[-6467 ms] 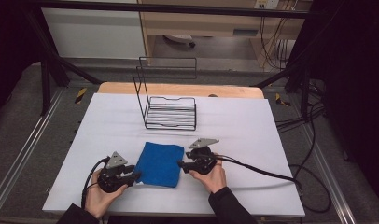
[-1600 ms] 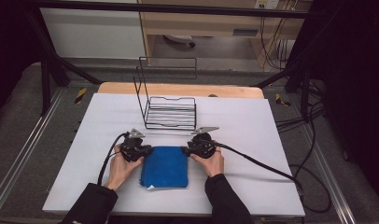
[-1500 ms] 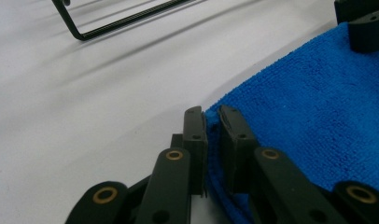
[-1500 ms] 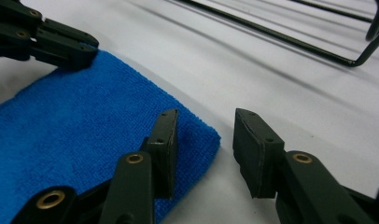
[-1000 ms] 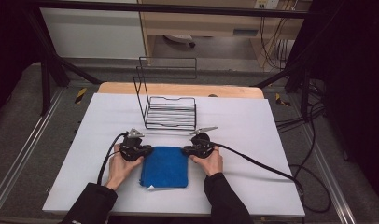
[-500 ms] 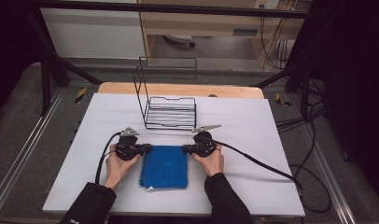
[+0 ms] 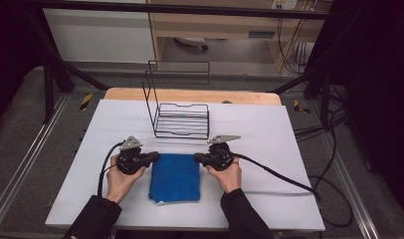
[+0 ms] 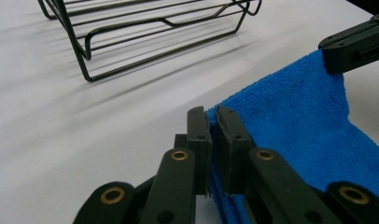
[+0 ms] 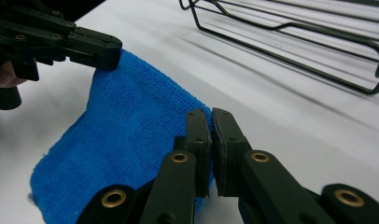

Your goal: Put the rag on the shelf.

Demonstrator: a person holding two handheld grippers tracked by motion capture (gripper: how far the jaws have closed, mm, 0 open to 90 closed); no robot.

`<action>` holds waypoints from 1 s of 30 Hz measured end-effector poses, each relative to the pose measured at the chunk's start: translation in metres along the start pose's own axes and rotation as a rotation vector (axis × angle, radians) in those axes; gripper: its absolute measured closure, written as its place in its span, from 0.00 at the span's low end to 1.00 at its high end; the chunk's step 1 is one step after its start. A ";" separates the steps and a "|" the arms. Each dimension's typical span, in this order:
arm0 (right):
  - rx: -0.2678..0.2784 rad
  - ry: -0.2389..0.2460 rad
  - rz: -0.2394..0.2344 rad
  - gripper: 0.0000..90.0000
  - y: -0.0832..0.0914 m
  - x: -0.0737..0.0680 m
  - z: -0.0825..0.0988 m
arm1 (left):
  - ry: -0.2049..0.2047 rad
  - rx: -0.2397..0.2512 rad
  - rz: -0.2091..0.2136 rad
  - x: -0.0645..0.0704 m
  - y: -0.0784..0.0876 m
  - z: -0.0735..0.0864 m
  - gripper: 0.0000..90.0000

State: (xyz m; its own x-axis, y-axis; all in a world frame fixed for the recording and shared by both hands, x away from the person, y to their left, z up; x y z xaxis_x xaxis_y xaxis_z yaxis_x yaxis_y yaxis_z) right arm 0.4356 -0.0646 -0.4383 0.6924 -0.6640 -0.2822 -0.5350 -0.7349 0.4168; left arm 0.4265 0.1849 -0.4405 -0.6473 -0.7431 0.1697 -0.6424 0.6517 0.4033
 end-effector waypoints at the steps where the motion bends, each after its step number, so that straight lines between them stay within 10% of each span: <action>1: 0.007 0.005 -0.002 0.96 0.002 -0.001 -0.001 | -0.002 0.006 0.001 0.001 0.002 -0.001 0.94; 30: 0.173 0.099 -0.008 0.97 0.042 -0.018 -0.030 | -0.078 0.145 0.016 0.029 0.030 -0.033 0.94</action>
State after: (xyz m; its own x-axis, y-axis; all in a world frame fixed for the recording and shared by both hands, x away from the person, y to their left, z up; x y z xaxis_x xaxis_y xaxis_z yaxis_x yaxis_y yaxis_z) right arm 0.4154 -0.0788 -0.3897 0.7367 -0.6476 -0.1945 -0.5986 -0.7584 0.2578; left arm 0.4022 0.1783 -0.3942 -0.6839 -0.7223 0.1026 -0.6809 0.6824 0.2659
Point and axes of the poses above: each handheld gripper's, and its own axes: y roughly backward along the jaws, z roughly out of its underside, x roughly to its right, the point moved 4 cm from there along -y, roughly forward along the jaws, and after that the axes turned 10 degrees about x, right-handed, at the moved point
